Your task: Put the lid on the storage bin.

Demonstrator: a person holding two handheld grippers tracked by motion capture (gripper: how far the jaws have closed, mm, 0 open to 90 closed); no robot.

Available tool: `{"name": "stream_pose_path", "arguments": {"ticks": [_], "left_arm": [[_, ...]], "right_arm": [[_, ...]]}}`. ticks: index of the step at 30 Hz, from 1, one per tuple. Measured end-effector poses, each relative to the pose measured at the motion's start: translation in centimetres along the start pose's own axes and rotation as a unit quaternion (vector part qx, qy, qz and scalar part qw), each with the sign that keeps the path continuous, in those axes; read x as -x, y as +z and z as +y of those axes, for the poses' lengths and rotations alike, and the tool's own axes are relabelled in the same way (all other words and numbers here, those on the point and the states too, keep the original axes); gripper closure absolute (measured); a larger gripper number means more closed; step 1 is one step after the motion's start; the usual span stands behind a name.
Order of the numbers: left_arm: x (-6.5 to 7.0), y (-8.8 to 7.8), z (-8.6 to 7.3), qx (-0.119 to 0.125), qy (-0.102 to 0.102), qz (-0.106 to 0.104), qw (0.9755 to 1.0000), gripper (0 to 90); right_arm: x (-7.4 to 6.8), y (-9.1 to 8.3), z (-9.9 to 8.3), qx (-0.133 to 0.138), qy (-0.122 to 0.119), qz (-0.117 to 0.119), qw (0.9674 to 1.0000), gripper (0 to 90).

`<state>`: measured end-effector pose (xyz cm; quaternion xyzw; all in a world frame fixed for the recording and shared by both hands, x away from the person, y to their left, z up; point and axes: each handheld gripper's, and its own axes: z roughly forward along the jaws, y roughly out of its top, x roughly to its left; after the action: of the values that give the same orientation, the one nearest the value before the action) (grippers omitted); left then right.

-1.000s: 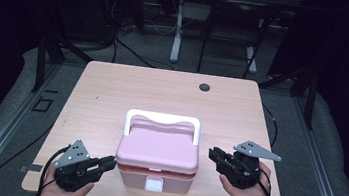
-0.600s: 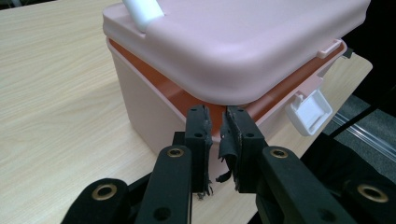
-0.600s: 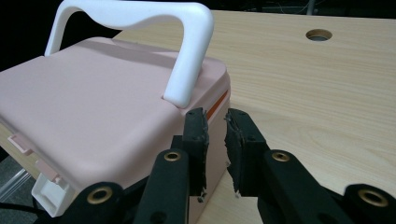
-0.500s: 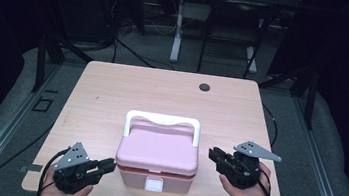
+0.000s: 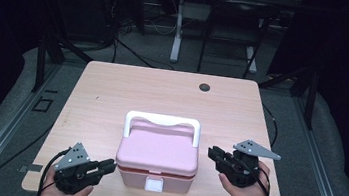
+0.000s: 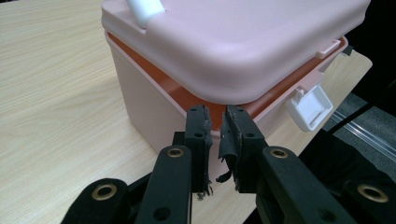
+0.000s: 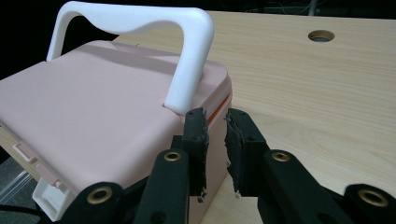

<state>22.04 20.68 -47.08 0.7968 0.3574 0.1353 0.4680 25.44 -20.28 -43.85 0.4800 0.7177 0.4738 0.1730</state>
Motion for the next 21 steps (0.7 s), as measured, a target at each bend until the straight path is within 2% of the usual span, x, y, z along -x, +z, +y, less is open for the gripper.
{"name": "stream_pose_path", "arguments": {"ticks": [9,14,21], "left_arm": [[0.01,-0.08,-0.24,-0.005,-0.001,0.003,1.0,79.3],[0.05,-0.64,-0.12,0.011,-0.004,0.0,0.9999,79.6],[-0.17,-0.42,-0.06,0.009,-0.004,0.001,1.0,79.3]], "right_arm": [[0.11,-0.26,0.02,0.004,0.0,-0.002,1.0,77.7],[0.13,-0.33,0.0,0.006,0.001,-0.002,1.0,77.9],[0.18,-0.19,0.05,0.006,0.001,-0.002,1.0,77.8]]}}
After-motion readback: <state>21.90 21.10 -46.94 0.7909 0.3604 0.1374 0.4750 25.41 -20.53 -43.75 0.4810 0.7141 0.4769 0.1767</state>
